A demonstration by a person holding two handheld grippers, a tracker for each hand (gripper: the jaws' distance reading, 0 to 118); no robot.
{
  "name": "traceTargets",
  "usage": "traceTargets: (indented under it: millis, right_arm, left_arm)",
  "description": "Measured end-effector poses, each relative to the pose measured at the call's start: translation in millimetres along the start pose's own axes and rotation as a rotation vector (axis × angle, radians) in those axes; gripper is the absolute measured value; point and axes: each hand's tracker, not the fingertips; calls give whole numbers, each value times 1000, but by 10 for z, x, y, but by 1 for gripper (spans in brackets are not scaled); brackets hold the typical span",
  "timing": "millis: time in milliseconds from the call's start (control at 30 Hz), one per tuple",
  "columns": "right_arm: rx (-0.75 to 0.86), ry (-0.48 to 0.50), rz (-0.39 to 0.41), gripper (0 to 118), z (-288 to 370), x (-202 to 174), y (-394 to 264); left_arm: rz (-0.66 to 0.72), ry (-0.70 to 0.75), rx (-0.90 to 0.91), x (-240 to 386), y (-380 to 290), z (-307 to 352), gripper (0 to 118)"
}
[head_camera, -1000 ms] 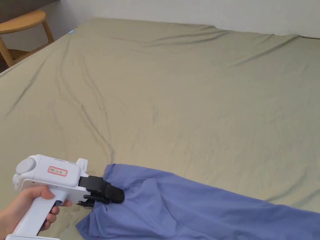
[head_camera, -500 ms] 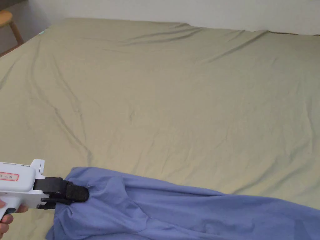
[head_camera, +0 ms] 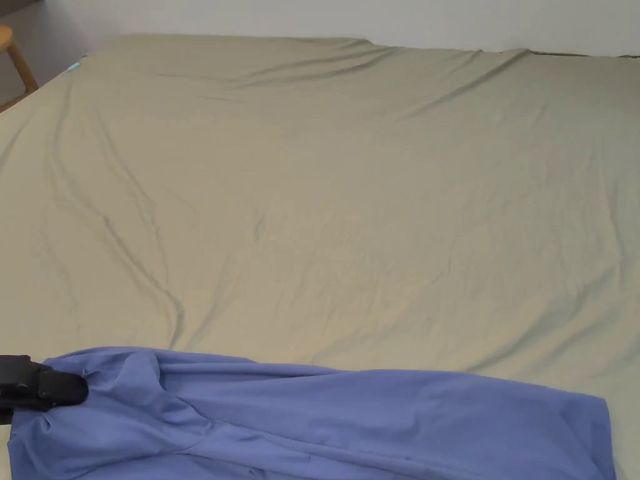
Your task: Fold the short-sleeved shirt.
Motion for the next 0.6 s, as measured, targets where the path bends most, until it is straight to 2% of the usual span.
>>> traceTargets:
  millis: [100,167,300,433,600]
  right_arm:
    - [4,8,6,3,-3,-18,9]
    - [4,14,4,3,-7,-22,11]
    - [12,24,-10,3,-5,-23,8]
    - [28,28,-23,3,53,24,-3]
    - [32,1,-45,3,147,176,-29]
  left_arm:
    - [-57,1,36,294,-68,13,11]
    - [-109,-60,51,599,-156,24,11]
    - [-219,6,32,1341,-334,-133,11]
    - [-256,38,-2,1923,-502,-545,11]
    - [-373,57,-126,2427,-795,-1297,11]
